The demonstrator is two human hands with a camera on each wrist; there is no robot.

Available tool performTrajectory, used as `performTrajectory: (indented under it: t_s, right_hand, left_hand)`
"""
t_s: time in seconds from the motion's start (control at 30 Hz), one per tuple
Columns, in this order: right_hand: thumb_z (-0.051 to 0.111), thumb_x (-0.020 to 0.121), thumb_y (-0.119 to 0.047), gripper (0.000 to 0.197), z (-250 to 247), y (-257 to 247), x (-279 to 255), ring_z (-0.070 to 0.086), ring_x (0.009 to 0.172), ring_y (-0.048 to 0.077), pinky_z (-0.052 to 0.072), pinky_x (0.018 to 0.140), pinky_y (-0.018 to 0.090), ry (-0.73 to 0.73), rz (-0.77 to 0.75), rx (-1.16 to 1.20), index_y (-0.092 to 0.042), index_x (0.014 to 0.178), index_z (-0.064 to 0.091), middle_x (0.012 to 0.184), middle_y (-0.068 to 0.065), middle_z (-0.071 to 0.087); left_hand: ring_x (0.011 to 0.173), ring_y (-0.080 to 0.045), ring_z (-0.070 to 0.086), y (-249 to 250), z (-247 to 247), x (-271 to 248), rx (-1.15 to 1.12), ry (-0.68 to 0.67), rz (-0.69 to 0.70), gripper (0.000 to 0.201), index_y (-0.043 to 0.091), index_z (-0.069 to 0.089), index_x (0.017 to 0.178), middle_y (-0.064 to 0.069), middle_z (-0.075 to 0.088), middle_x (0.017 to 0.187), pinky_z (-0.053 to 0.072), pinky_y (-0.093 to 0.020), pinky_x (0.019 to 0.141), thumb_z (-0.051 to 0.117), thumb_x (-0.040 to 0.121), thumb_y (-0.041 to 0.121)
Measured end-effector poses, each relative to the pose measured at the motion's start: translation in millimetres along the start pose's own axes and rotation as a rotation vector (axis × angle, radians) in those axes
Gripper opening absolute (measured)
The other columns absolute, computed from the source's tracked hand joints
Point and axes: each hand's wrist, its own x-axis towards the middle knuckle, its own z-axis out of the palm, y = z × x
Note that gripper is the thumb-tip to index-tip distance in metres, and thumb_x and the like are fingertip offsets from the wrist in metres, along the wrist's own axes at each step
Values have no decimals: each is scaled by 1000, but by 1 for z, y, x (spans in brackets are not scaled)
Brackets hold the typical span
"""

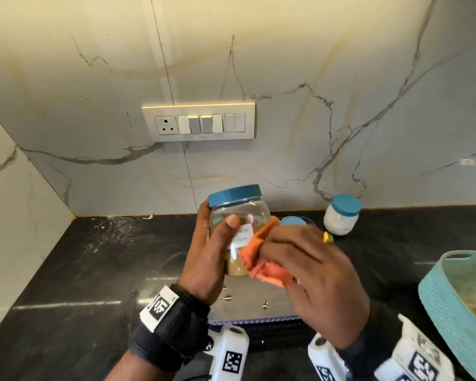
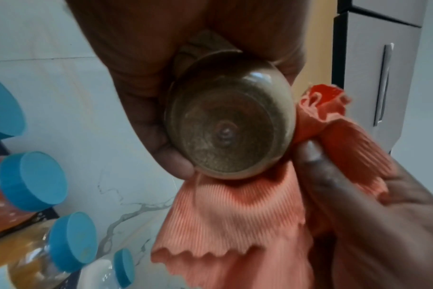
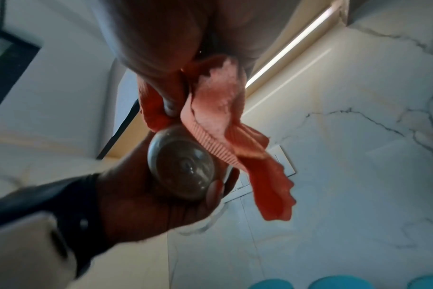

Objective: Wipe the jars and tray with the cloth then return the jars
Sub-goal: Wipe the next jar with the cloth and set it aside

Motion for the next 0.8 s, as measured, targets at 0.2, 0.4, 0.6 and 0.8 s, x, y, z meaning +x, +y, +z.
performTrajectory:
  t_s: [0.2, 0.4, 0.6, 0.8]
  right_hand:
    - [50, 99, -32, 20, -9, 10, 2, 54, 98, 9, 50, 87, 20, 0, -38, -68, -19, 113, 55, 115, -3, 53]
    - [64, 88, -3, 14, -23, 21, 36, 62, 94, 17, 50, 84, 22, 125, 110, 87, -8, 100, 70, 102, 4, 64]
    - [44, 102, -35, 26, -7, 1, -8, 61, 100, 13, 53, 89, 29, 4, 44, 136, -18, 108, 63, 111, -1, 62]
    - [57, 89, -13, 18, -26, 26, 37, 61, 93, 14, 52, 83, 24, 156, 126, 174, -4, 101, 67, 100, 7, 66]
  left_hand:
    - [106, -36, 69, -11, -2, -5, 40, -56, -46, 76, 8, 43, 137, -16, 71, 116, 56, -51, 89, 73, 73, 35]
    - [103, -33, 68, -6, 10, -5, 13, -79, -11, 77, 11, 47, 136, -16, 70, 113, 55, -50, 88, 78, 71, 40]
    - [105, -39, 66, 2, -1, -4, -67, -16, -19, 87, 6, 47, 136, -26, 66, 121, 50, -57, 94, 84, 68, 46]
    - [106, -36, 66, 1, 13, -13, -43, -110, -55, 79, 7, 45, 139, -23, 66, 121, 52, -57, 92, 71, 71, 35]
